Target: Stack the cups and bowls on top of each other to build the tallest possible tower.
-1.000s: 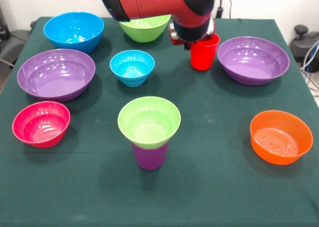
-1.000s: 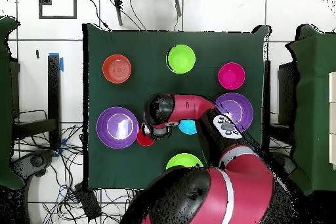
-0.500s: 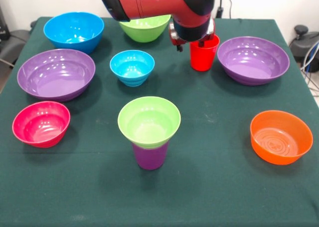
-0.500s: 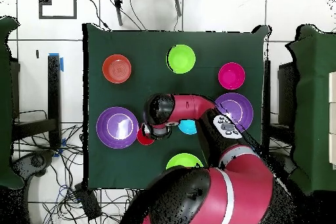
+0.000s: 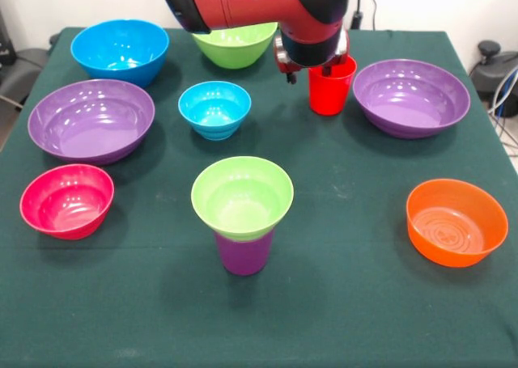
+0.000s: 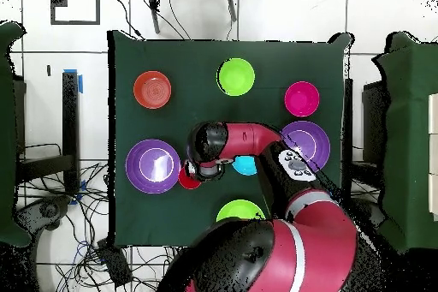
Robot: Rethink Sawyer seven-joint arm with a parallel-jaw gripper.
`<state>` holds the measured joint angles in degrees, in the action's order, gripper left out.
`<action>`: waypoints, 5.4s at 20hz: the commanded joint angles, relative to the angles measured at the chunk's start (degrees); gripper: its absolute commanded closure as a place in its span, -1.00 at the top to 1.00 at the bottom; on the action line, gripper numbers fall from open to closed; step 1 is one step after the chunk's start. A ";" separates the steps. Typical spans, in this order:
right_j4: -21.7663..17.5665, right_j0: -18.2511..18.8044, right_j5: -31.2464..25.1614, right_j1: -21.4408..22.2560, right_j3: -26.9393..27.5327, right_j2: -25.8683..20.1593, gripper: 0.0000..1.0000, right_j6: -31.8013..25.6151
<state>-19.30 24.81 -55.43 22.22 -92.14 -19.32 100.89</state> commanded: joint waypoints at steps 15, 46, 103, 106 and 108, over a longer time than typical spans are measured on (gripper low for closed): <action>-5.45 3.23 8.40 9.56 -11.85 -2.04 1.00 -4.83; -10.84 6.53 32.45 13.77 -18.96 -6.40 1.00 -1.34; -11.71 -2.52 39.96 14.45 -19.24 4.41 1.00 2.17; -11.75 -2.98 40.55 14.30 -19.50 4.99 1.00 2.71; -11.67 -3.17 40.72 14.06 -19.67 5.31 1.00 2.99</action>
<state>-26.79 22.15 -17.62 39.48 -111.47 -14.41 100.89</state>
